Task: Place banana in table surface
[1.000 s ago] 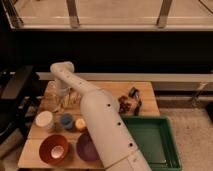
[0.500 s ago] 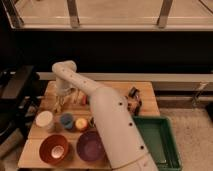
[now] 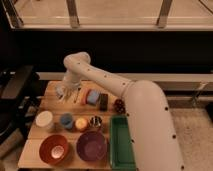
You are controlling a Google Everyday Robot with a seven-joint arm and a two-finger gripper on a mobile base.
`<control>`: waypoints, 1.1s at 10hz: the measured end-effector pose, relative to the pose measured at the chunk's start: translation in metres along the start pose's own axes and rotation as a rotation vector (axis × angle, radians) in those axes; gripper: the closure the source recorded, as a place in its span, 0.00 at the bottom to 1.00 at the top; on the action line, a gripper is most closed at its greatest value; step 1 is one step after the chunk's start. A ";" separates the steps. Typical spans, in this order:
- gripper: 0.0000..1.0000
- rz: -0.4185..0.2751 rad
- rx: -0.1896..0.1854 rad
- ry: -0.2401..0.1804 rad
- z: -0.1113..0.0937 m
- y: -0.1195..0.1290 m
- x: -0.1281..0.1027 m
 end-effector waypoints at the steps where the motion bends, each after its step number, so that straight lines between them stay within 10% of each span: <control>1: 0.99 0.017 0.017 0.012 -0.016 0.016 0.004; 8: 0.35 0.125 0.054 -0.006 -0.054 0.071 0.026; 11: 0.31 0.091 0.063 -0.053 -0.034 0.050 0.020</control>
